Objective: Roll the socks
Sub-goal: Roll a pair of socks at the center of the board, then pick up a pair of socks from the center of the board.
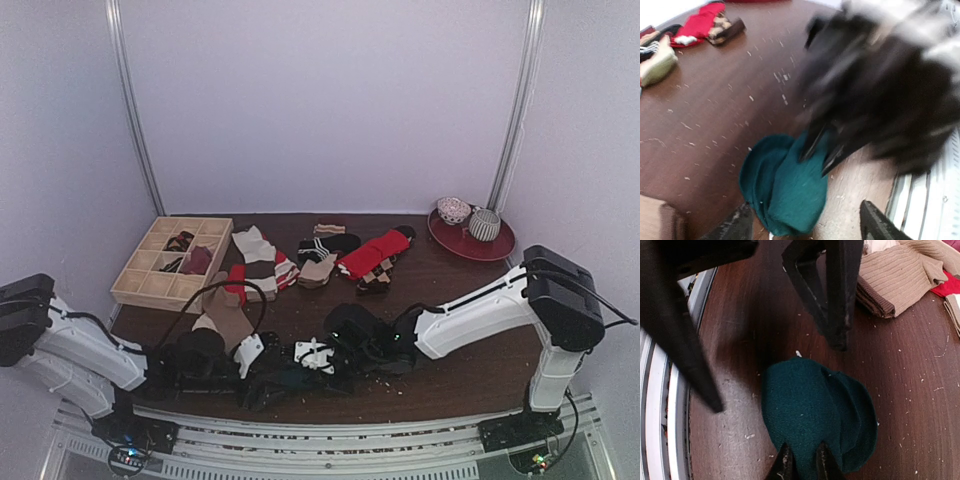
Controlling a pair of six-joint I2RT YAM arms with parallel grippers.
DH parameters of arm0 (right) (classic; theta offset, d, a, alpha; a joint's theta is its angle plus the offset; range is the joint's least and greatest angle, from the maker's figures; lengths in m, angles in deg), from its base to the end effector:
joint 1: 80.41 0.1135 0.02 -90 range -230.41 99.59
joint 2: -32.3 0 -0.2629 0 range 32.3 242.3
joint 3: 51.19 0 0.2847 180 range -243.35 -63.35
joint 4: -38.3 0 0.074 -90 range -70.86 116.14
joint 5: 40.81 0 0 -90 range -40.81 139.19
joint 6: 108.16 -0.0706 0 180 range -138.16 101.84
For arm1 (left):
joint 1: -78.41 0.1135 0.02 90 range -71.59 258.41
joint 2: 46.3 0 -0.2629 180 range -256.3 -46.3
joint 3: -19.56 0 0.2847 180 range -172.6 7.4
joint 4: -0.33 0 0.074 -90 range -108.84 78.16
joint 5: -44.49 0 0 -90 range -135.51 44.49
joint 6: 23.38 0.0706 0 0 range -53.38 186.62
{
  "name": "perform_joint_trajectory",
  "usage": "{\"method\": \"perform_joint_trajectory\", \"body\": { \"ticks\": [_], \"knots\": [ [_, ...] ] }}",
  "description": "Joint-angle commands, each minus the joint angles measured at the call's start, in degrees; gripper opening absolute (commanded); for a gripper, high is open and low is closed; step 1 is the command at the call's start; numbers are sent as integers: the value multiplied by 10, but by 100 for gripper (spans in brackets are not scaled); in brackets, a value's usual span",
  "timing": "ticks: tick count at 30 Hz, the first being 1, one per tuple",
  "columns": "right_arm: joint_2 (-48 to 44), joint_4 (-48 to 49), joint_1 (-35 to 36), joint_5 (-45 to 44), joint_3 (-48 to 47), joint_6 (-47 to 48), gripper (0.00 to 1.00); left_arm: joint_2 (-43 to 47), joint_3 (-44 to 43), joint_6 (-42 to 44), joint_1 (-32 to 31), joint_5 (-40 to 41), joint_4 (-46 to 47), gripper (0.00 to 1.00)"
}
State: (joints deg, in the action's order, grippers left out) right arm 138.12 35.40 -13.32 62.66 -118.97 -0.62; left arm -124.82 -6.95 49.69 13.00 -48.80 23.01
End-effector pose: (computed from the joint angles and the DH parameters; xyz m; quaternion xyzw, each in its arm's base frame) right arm 0.1498 0.3966 0.0975 -0.6442 0.6353 0.2697 0.3296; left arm 0.1082 -0.2462 0.0760 0.3674 0.7807 -0.3510 0.3637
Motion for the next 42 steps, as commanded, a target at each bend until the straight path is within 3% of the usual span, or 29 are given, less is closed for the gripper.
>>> {"method": "perform_joint_trajectory", "body": {
  "ticks": [1,7,16,25,35,42],
  "knots": [
    [68,-225,-19,43,-51,-42,9,91,2,37,-2,48,-78,75],
    [114,-311,-41,62,-111,-63,10,152,16,51,-2,66,-89,98],
    [169,-396,-43,56,-190,-49,10,144,44,48,-2,117,-40,98],
    [181,-439,-49,58,-208,-34,10,165,64,25,-2,184,19,98],
    [174,-441,-49,46,-209,-30,10,75,36,23,4,62,64,98],
    [173,-430,-49,43,-204,-27,10,9,12,5,46,-5,107,98]
  ]
}}
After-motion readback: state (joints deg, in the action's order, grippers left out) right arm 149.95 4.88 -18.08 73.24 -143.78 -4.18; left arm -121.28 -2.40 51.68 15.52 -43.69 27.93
